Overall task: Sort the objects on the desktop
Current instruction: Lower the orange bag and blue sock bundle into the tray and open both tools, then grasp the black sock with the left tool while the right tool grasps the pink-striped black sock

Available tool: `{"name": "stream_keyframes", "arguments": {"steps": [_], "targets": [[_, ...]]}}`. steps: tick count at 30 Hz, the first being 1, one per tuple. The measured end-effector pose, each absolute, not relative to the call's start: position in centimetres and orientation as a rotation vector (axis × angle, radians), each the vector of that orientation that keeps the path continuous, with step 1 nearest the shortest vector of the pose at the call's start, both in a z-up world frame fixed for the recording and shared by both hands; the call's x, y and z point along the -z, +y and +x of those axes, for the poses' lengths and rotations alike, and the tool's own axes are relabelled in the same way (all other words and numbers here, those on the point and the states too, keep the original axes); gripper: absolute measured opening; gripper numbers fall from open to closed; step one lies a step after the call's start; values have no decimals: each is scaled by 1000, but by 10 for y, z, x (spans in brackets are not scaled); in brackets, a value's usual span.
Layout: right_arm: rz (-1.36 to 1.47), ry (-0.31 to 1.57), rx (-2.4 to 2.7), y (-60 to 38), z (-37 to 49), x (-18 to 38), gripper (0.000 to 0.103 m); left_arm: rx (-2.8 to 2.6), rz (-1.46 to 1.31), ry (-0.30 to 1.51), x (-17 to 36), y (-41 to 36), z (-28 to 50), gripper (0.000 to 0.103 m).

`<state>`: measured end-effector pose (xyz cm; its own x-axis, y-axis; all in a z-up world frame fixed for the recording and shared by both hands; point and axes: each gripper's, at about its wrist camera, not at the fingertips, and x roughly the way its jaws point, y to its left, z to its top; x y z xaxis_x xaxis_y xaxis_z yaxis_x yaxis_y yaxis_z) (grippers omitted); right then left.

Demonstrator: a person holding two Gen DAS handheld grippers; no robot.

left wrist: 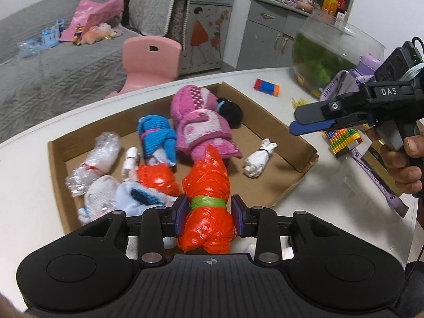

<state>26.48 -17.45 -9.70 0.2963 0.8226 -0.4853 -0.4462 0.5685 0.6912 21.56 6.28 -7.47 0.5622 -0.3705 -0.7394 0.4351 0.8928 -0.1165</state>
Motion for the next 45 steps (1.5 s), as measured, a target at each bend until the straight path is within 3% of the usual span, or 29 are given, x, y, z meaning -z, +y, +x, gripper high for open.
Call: {"name": "stream_keyframes", "arguments": {"steps": [9,12,15,17,22,38,45], "targets": [[457,935,-891,-179,256,99,63,497,105,838,77,37,219,50],[461,933,-895,-183,254,100,65,481,114,826,77,36,215,61],[437,936,-897,-184,250,101,74,468,149,814,76,35,205,65],[418,946,-917,-184,243,102,86,462,166,794,74,39,193,76],[284,959,-972,-180,213,107,91,452,160,768,72,59,157,84],[68,881,-957,-191,141,126,100,438,221,687,104,94,35,91],[-5,847,-850,-186,129,144,101,422,264,700,130,85,18,92]]}}
